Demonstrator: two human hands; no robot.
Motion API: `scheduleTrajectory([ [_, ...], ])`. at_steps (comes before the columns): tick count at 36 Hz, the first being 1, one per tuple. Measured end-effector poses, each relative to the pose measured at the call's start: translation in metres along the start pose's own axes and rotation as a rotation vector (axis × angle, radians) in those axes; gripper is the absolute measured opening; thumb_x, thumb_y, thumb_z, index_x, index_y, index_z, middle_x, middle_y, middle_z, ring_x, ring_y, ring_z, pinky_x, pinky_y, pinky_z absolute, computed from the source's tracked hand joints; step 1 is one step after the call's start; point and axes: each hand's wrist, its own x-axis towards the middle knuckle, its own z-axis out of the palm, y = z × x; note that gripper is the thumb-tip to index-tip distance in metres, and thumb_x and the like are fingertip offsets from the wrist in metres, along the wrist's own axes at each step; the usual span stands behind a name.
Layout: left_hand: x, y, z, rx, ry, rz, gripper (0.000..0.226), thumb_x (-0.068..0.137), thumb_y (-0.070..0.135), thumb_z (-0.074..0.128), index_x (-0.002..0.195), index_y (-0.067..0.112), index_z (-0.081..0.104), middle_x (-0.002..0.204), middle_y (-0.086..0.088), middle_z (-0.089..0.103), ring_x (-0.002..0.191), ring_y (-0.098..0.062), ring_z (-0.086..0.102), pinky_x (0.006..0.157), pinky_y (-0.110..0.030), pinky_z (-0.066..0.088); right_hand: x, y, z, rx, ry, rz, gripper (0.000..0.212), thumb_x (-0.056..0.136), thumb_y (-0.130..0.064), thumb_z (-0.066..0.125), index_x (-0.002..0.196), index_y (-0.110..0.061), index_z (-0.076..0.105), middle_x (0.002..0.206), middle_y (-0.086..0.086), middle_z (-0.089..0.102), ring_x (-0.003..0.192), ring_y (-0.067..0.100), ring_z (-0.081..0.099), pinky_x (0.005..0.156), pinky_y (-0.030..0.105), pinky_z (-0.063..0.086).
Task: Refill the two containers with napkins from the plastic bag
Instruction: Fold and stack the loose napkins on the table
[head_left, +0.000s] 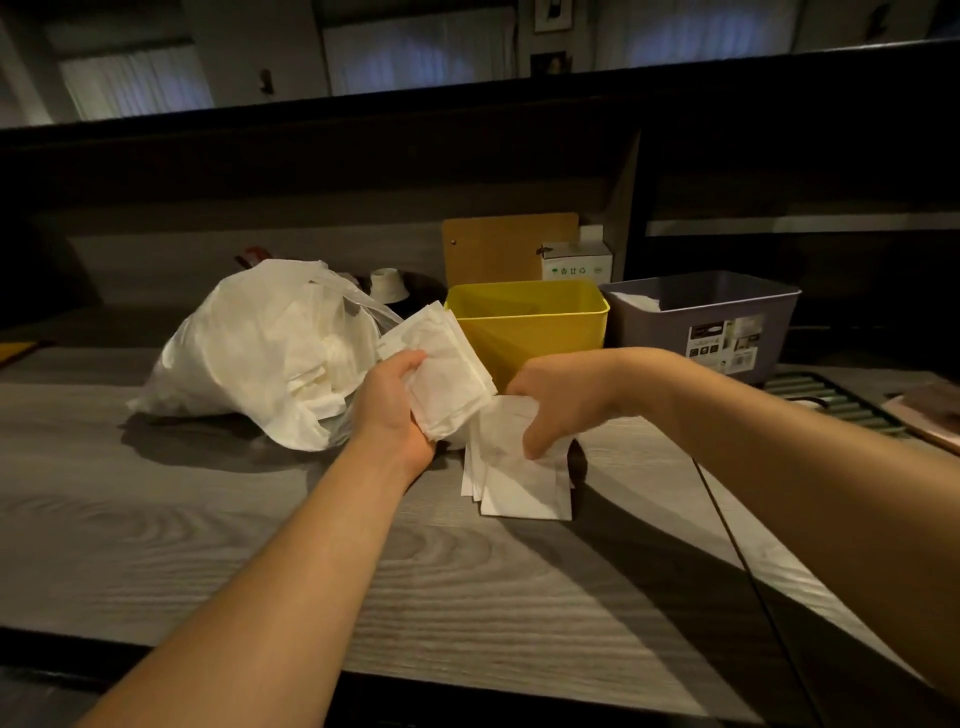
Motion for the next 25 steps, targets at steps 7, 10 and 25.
scheduleTrajectory([
  [7,-0.006,0.0,0.006,0.049,-0.052,-0.034,0.039,0.099,0.024,0.058,0.138,0.022,0.051,0.123,-0.012,0.068,0.106,-0.034,0.068,0.083,-0.049,0.059,-0.057,0.032,0.002,0.454,0.179,-0.095,0.035,0.084,-0.011,0.077,0.113,-0.024,0.062,0.105,-0.006,0.069,0.097,0.01,0.069,0.081,0.026,0.059],
  [10,-0.008,-0.002,0.01,0.097,-0.076,-0.03,0.039,0.101,0.024,0.056,0.139,0.02,0.053,0.123,-0.012,0.07,0.108,-0.033,0.069,0.088,-0.05,0.058,-0.078,0.039,0.0,0.779,0.244,-0.176,0.048,0.078,-0.004,0.075,0.121,-0.021,0.06,0.108,-0.003,0.071,0.105,0.015,0.069,0.087,0.035,0.059],
  [25,-0.038,-0.025,0.034,0.084,-0.363,-0.099,0.044,0.108,0.044,0.034,0.141,0.023,0.055,0.13,-0.01,0.069,0.12,-0.029,0.066,0.101,-0.049,0.052,-0.042,0.015,0.039,0.931,0.852,0.042,0.05,0.088,-0.018,0.075,0.132,-0.03,0.055,0.126,-0.01,0.062,0.112,0.012,0.062,0.088,0.034,0.058],
])
